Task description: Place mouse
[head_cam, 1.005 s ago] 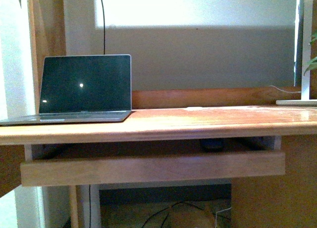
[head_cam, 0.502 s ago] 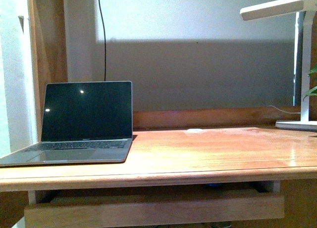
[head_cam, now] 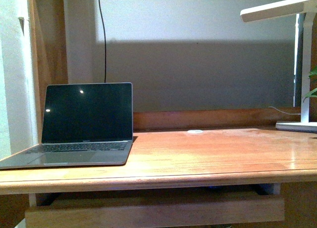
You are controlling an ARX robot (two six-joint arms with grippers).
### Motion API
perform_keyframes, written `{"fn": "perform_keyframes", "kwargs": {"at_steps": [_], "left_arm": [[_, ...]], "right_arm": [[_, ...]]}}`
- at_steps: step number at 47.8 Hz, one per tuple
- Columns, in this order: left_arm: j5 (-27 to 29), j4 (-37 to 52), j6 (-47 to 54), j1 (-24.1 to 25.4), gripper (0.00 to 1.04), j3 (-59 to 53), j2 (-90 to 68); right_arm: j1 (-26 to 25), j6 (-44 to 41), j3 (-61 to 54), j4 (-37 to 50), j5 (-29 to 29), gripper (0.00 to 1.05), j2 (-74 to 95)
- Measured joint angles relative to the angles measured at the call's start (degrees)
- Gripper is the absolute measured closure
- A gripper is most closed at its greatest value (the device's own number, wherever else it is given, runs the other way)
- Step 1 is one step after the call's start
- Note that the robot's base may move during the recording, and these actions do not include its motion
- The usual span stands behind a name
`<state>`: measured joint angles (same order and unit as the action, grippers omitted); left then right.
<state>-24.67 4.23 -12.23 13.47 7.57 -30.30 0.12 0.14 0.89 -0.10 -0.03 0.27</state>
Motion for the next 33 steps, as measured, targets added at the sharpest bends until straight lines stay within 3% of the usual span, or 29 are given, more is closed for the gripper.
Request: {"fn": "perform_keyframes", "kwargs": {"at_steps": [5, 12, 23, 33], "left_arm": [[-5.9, 6.0, 7.0, 4.8, 0.08, 4.8, -13.6], [-7.1, 13.0, 22.3, 6.4, 0.08, 13.0, -31.7], [1.8, 20.6, 57.6, 3.1, 0.08, 22.9, -51.9], [4.4, 30.0, 86.5, 1.5, 0.08, 26.9, -63.1]], "right_arm": [[0.0, 0.0, 0.0, 0.0, 0.0, 0.07, 0.0], [0.0, 0.0, 0.0, 0.0, 0.0, 0.07, 0.0], [0.0, 0.0, 0.0, 0.0, 0.0, 0.07, 0.0], [0.0, 0.0, 0.0, 0.0, 0.0, 0.07, 0.0]]}}
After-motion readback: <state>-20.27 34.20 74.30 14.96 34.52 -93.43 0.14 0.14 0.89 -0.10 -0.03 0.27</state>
